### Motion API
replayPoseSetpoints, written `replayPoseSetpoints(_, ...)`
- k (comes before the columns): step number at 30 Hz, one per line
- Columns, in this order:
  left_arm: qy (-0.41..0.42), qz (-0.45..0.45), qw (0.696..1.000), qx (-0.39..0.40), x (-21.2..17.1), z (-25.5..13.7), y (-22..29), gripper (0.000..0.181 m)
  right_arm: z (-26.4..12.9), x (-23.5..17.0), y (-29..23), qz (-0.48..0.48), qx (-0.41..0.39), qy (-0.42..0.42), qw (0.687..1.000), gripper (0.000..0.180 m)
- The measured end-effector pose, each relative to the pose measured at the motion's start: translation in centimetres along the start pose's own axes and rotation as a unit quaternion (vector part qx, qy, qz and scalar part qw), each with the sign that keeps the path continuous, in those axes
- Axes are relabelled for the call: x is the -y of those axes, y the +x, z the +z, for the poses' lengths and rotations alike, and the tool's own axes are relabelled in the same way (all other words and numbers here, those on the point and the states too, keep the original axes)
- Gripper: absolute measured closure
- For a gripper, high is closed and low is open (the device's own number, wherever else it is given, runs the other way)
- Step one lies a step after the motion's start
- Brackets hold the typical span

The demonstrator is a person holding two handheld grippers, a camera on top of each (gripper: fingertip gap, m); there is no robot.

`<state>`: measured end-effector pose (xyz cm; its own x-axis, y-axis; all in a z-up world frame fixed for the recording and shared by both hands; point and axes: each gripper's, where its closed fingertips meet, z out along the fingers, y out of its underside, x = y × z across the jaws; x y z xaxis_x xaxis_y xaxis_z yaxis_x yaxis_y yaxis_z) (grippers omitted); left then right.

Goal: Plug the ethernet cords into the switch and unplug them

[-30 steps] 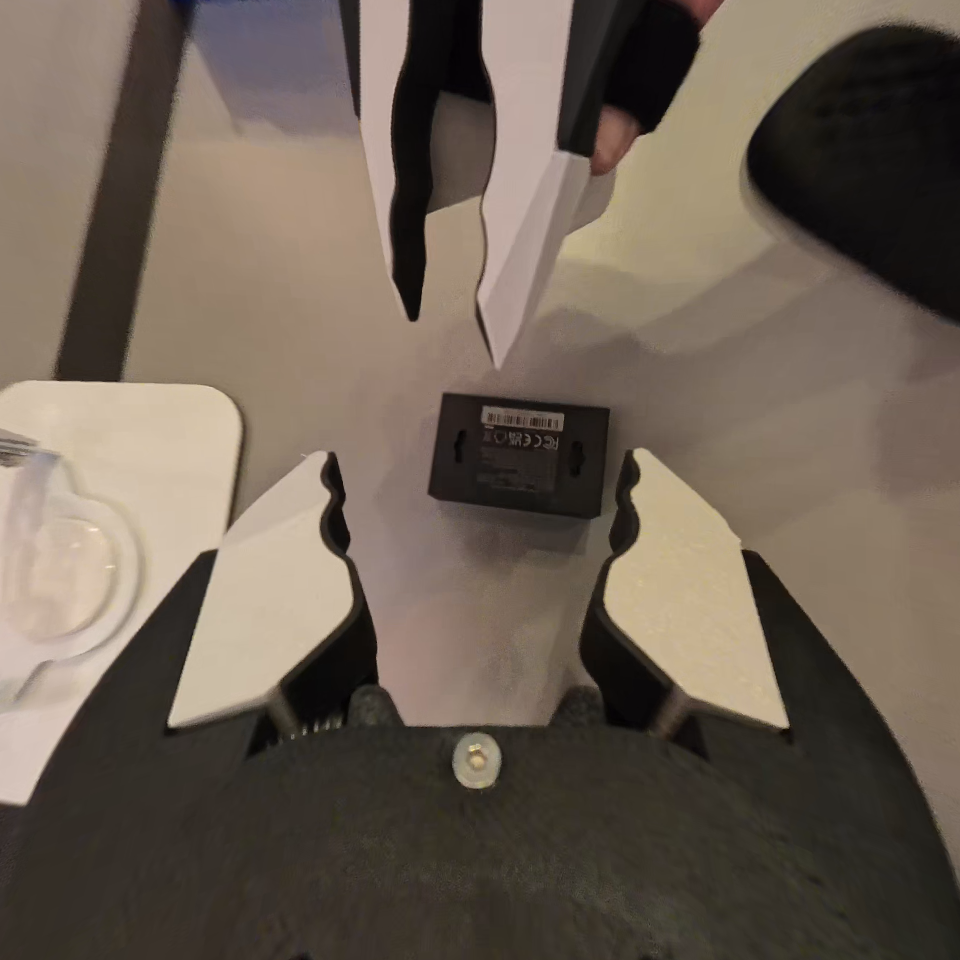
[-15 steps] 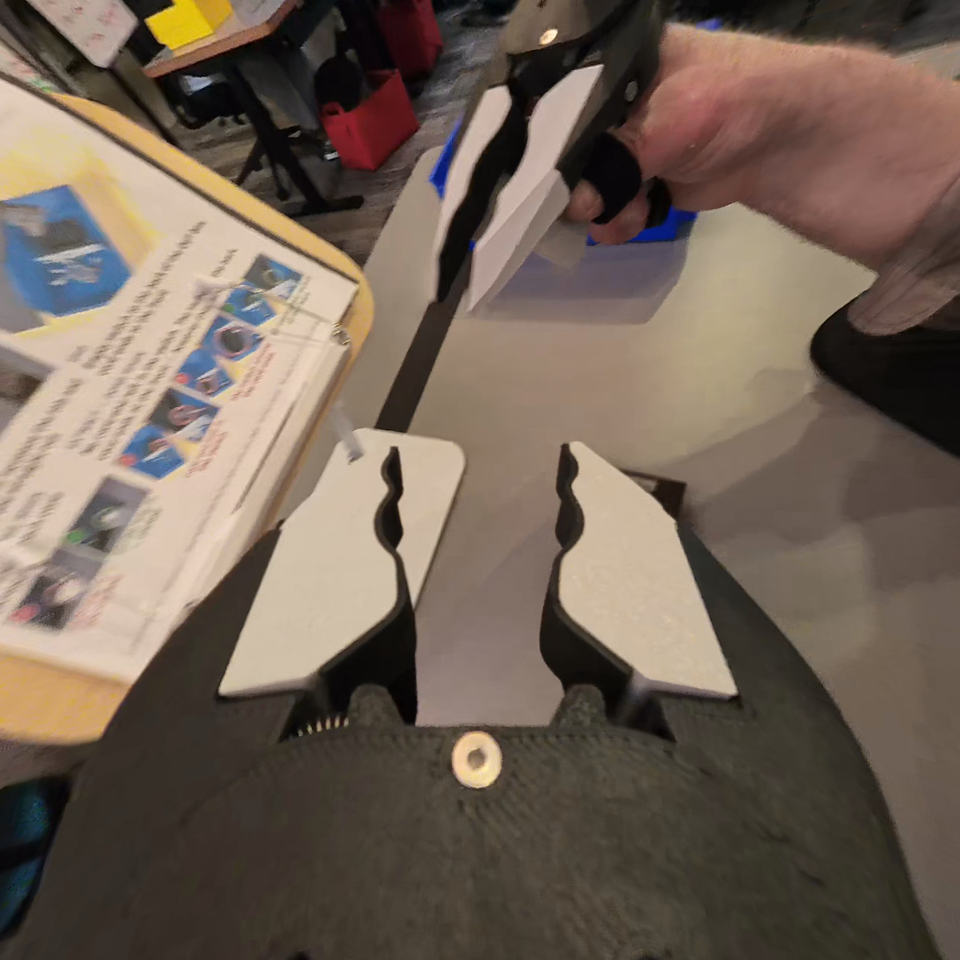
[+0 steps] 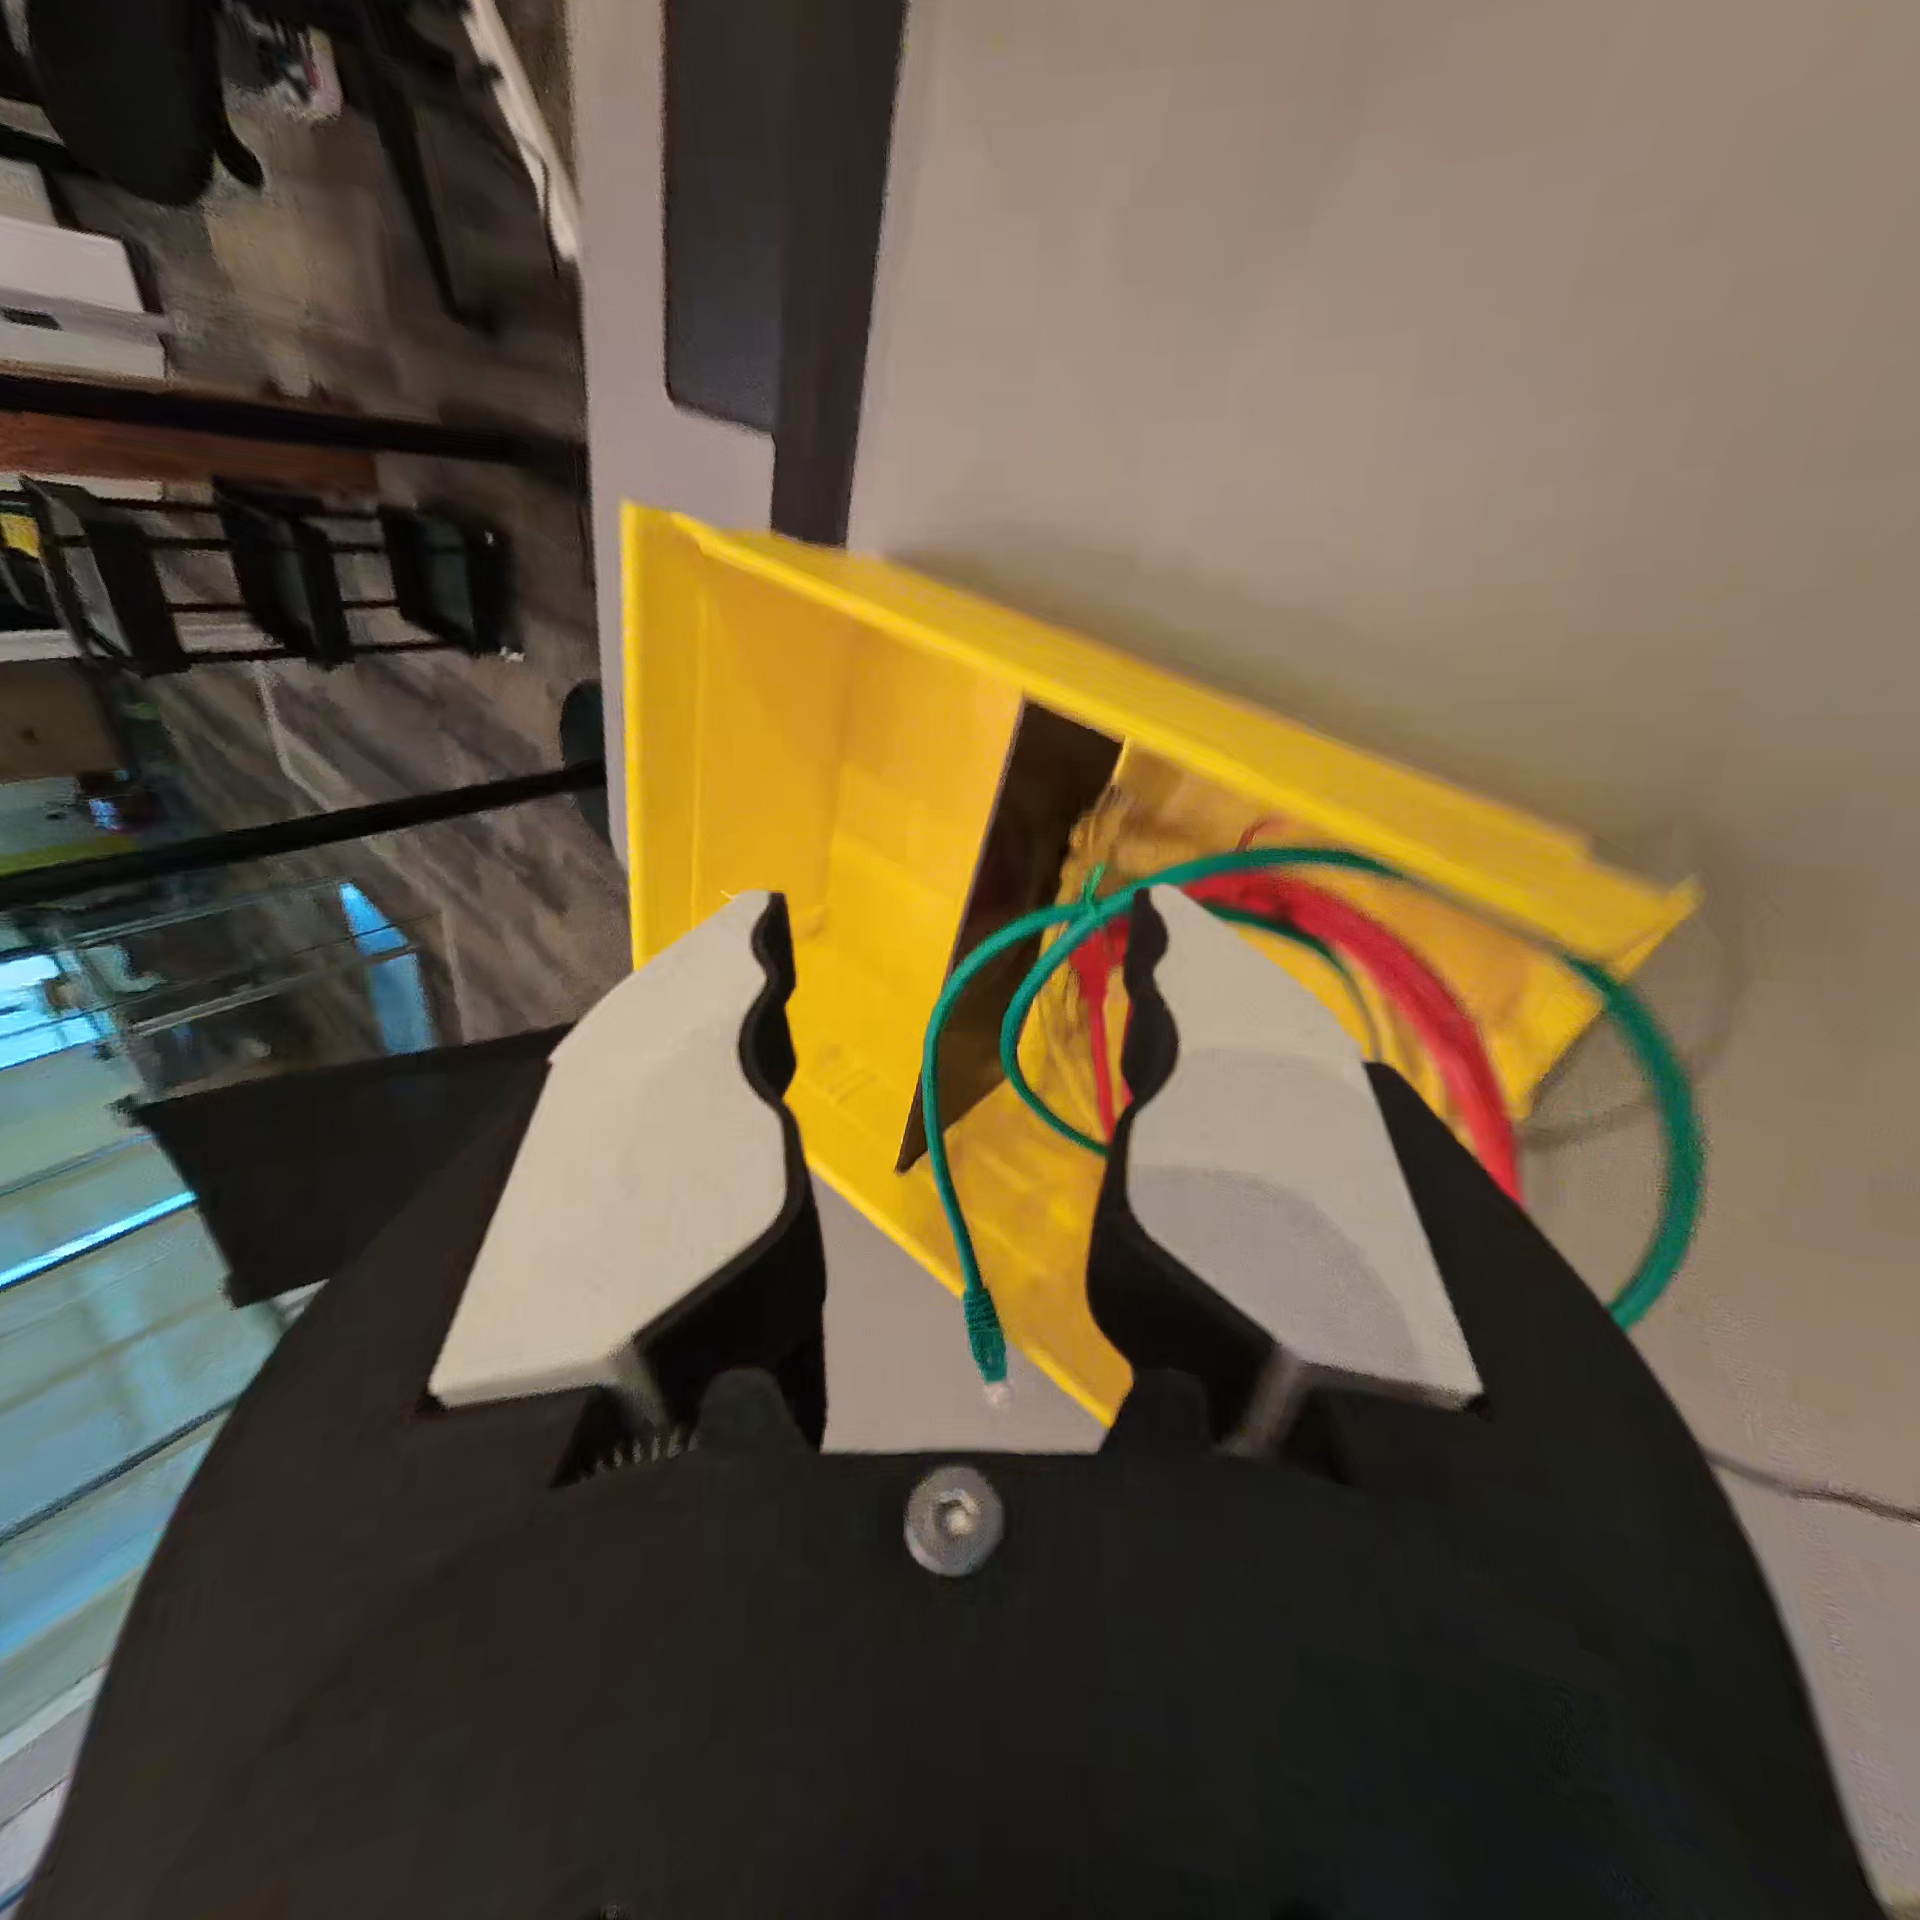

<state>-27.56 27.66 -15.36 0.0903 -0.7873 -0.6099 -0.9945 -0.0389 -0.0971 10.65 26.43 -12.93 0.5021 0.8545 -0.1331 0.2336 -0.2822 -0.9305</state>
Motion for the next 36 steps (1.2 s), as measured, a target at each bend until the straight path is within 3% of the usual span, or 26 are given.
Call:
replayPoseSetpoints(3, -0.062, 0.074, 0.995, 0.022, -3.6, 3.1, 0.9, 0.121, 1.2, -0.7, -0.5, -0.005, 0.009, -0.011, 1.0, 0.159)
replayPoseSetpoints(10, -0.086, 0.131, 0.987, 0.045, -5.8, 7.6, 1.5, 0.127, 2.1, -1.2, -0.8, -0.009, 0.012, -0.016, 1.0, 0.16)
replayPoseSetpoints(14, -0.085, 0.149, 0.983, 0.059, -6.1, 8.8, 1.5, 0.163, 2.3, -1.4, -0.7, -0.006, 0.013, -0.016, 1.0, 0.16)
replayPoseSetpoints(17, -0.078, 0.148, 0.981, 0.098, -6.3, 8.4, 0.6, 0.173, 2.3, -1.5, -0.7, -0.007, 0.014, -0.016, 1.0, 0.16)
replayPoseSetpoints(25, -0.035, 0.061, 0.971, 0.229, -7.5, 2.0, -4.2, 0.175, 2.4, -1.0, -1.2, -0.017, 0.016, -0.009, 1.0, 0.161)
replayPoseSetpoints(31, 0.019, -0.044, 0.936, 0.35, -8.7, -7.4, -10.0, 0.176, 2.1, 0.9, -2.2, -0.057, 0.001, 0.01, 0.998, 0.158)
replayPoseSetpoints(36, 0.138, -0.18, 0.912, 0.342, -5.6, -14.3, -13.2, 0.175, 1.6, 4.0, -4.2, -0.153, -0.043, 0.024, 0.987, 0.146)
